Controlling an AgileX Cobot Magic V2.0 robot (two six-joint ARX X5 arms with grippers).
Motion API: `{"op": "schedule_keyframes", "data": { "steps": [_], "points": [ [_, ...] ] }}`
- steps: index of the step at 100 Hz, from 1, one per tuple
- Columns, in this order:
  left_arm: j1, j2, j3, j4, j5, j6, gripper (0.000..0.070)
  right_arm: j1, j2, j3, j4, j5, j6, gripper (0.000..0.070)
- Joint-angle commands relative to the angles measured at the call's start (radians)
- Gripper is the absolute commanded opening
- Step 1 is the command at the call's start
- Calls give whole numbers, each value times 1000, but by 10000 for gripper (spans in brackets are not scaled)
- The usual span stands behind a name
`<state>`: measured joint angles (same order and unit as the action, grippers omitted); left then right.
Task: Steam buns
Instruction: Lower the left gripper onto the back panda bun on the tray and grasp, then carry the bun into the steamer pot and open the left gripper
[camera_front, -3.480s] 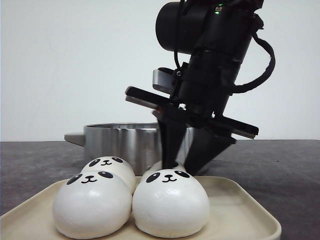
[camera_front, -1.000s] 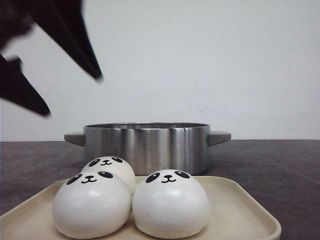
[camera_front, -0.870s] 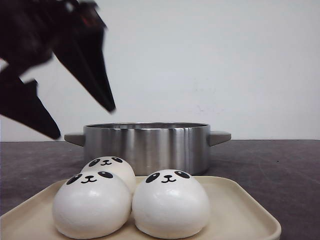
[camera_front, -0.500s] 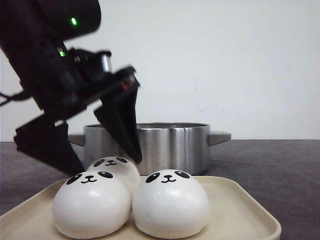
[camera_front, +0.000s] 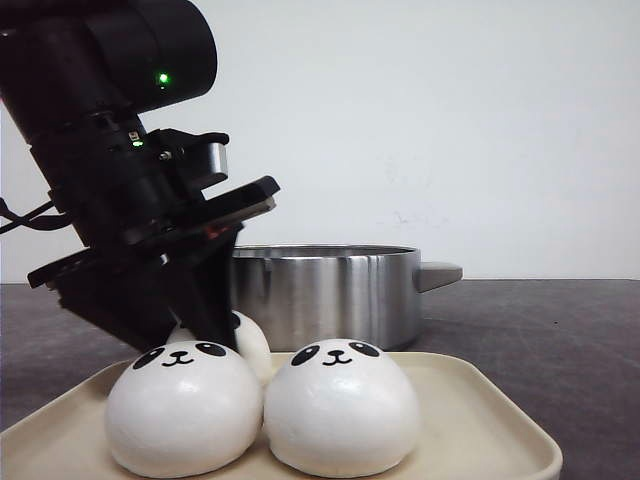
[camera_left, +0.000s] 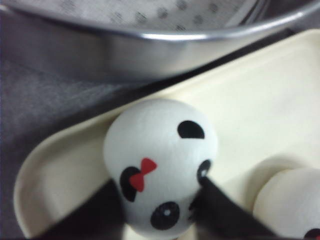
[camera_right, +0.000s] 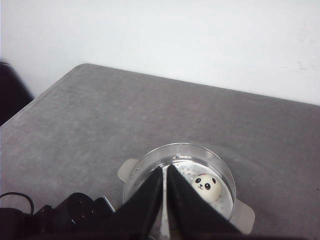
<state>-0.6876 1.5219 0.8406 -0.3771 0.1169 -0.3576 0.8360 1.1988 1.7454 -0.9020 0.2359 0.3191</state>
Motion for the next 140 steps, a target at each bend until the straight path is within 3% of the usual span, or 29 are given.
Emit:
{"op": "schedule_keyframes", "data": {
  "steps": [1,38,57,68,97,115,135,140],
  "points": [
    [-6,17,16,6,-21,9,9,9,9,16,7,2,10,3],
    [-55,-265,149,-53,3,37,10,9,9,16,3,8,2,3],
    [-47,-343,222,66,-179,117,9,9,9,16,5,9,2,3],
    [11,-293,252,161,-196,187,9,9,10,16,18,9,-7,3],
    [108,-36,285,217,-167,184,9,9,24,16,26,34,-23,3],
    [148,126,286,279,-93,181,9,9,37,15,25,35,-24,3],
    [166,213,286,331,-90,154,11,9,43,14,20,35,-25,3],
    [169,222,286,342,-90,145,44,9,46,14,18,35,-24,3]
  ]
}}
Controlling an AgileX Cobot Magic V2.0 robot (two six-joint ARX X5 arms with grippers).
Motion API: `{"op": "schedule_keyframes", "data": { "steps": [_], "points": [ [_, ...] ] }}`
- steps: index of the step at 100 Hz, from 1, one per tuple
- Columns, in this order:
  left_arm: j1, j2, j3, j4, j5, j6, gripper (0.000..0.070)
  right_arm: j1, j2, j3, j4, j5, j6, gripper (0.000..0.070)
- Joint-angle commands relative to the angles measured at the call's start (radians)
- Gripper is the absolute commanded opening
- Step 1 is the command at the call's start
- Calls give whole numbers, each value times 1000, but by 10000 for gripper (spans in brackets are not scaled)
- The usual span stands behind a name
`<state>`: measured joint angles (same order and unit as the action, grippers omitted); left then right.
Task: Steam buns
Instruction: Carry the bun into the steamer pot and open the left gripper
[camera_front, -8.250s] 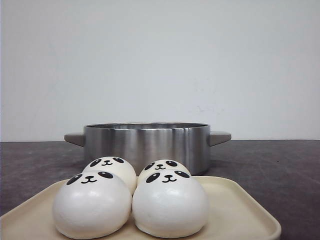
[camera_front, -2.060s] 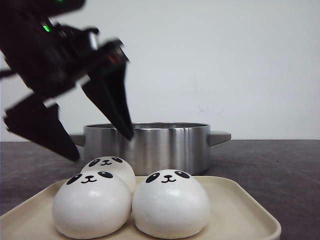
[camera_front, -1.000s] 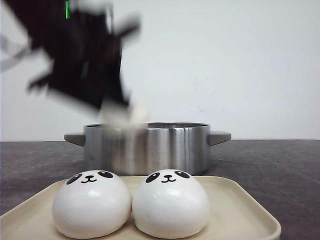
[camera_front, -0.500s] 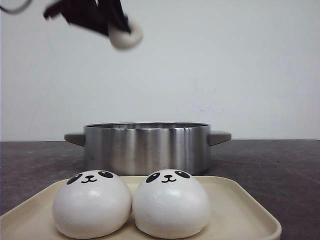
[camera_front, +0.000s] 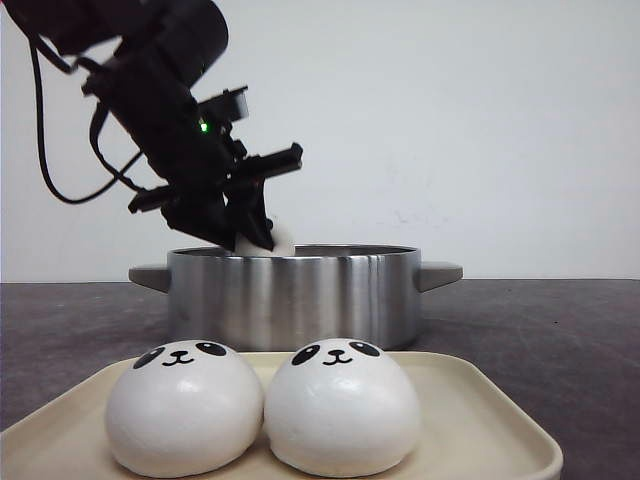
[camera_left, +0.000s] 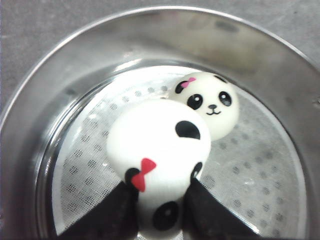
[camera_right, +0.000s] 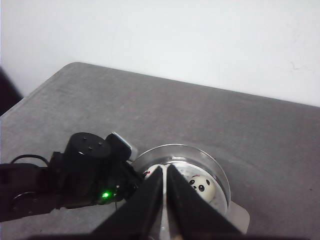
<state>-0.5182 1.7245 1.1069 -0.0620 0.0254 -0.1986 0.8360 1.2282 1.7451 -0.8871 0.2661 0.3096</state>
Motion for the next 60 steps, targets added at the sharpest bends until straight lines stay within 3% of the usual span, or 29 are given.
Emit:
{"op": "schedule_keyframes", "data": {
  "steps": [1,7,17,24,29,60],
  "points": [
    [0,21,20,28,1,-18,57,9,17,14,3,5,-15,3],
    [4,23,20,35,1,-38,176,9,19,14,-1,5,-15,3],
    [8,23,20,38,1,-57,492,9,20,14,-8,5,-15,3],
    [11,23,20,32,3,-58,611,9,22,14,-8,5,-15,3],
    [14,20,21,19,15,-57,638,9,26,14,-8,5,-15,3],
    [25,-40,125,-189,27,-57,637,5,53,-43,-117,25,-25,3]
  ]
}}
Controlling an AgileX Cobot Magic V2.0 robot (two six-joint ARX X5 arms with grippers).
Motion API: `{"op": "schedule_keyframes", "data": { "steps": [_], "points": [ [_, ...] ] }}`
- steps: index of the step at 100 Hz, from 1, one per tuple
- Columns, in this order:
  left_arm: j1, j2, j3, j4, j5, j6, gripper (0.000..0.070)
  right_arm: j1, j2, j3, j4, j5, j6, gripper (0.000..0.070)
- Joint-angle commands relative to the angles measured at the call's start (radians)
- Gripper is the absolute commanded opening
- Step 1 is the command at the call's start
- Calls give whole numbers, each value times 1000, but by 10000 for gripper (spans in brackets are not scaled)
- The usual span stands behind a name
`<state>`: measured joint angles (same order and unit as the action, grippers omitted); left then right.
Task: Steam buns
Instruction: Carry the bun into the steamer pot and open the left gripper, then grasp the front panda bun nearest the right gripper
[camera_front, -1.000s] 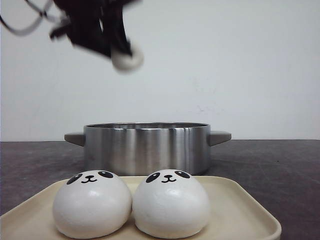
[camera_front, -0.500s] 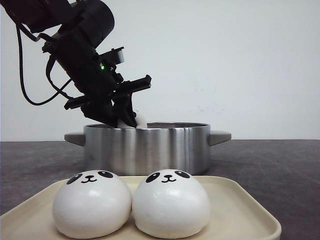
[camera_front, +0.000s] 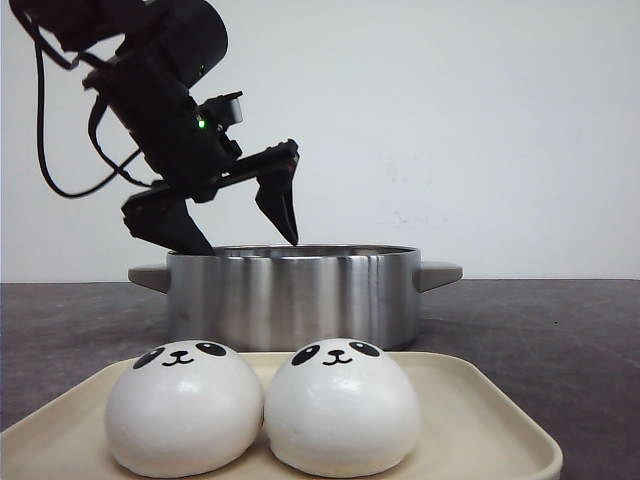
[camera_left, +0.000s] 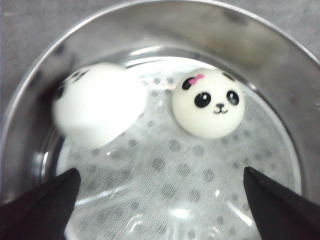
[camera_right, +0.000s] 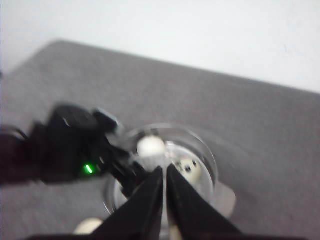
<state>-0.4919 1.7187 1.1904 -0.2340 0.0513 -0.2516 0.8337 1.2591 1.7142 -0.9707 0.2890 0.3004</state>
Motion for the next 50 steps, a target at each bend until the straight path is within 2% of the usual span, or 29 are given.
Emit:
{"op": "schedule_keyframes", "data": {
  "steps": [1,10,24,50],
  "points": [
    [0,-41,44,-21,1,-4,637,8,22,-18,-39,2,-16,3],
    [0,-123,48,-45,1,-4,636,13,22,-100,-61,-18,4,4],
    [1,-283,48,-95,-1,-4,633,50,21,-265,-48,-82,82,4],
    [0,-565,48,-225,-2,-3,633,150,22,-570,171,-220,254,4]
  ]
}}
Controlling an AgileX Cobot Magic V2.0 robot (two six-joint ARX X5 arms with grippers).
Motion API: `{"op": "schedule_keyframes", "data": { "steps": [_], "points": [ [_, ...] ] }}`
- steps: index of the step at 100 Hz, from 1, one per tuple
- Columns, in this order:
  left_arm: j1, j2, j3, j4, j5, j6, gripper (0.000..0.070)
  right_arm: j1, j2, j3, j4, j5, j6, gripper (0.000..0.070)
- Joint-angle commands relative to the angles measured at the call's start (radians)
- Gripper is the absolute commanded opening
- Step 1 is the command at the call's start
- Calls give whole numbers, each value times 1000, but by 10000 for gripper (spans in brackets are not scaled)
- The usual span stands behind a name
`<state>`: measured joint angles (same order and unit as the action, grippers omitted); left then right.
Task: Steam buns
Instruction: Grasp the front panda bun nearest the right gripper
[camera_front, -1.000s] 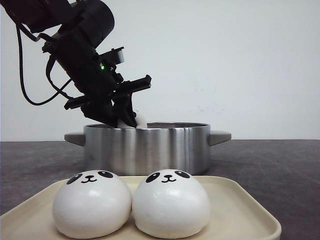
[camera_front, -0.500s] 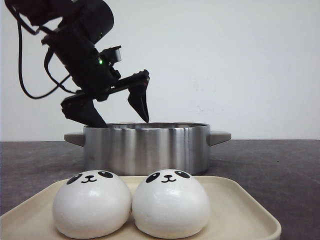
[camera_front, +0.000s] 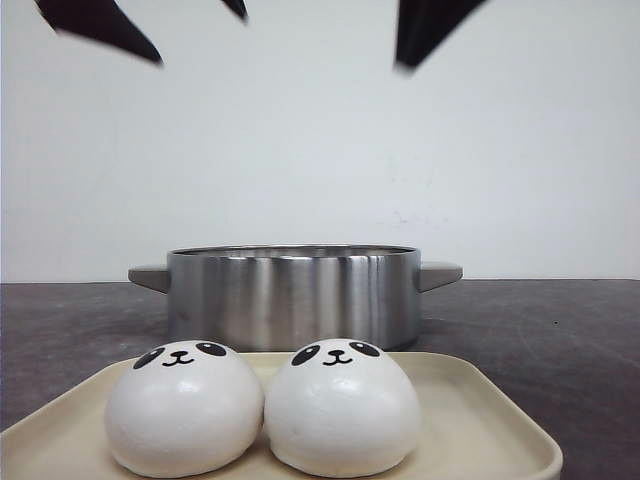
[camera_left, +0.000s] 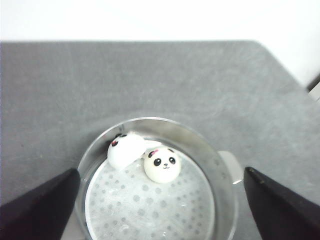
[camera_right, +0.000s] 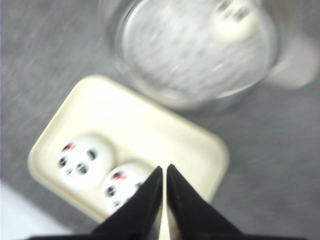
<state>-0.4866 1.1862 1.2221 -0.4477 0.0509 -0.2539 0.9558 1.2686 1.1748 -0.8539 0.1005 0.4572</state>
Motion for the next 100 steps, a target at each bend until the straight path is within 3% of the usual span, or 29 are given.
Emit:
{"op": "schedule_keyframes", "data": {
  "steps": [1,6,17,21,47,74,79,82,86,87,100],
  "points": [
    [-5,-42,16,-15,-2,-1,633,31,12,-39,61,-39,106,4],
    [-5,-88,16,-32,-2,-1,633,42,13,-70,90,-63,148,55],
    [-5,-164,16,-61,-2,-2,633,66,20,-112,120,-107,187,432],
    [-5,-187,16,-72,-2,-2,633,72,27,-117,116,-111,187,496],
    [-5,-280,16,-166,-2,-3,632,76,176,-122,68,-135,182,492],
    [-6,-317,16,-220,-2,-3,633,73,361,-122,114,-172,164,472],
    [-6,-321,16,-224,-2,-3,633,73,380,-122,117,-179,165,370],
    [-5,-324,16,-227,-2,-3,633,73,386,-122,117,-177,166,242],
    [-5,-327,16,-232,-2,-2,632,73,391,-122,118,-174,166,20],
    [-5,-327,16,-233,-2,-3,633,73,391,-122,118,-172,166,0],
    [-5,-332,16,-241,-2,-2,633,73,383,-118,130,-150,165,13]
  ]
}}
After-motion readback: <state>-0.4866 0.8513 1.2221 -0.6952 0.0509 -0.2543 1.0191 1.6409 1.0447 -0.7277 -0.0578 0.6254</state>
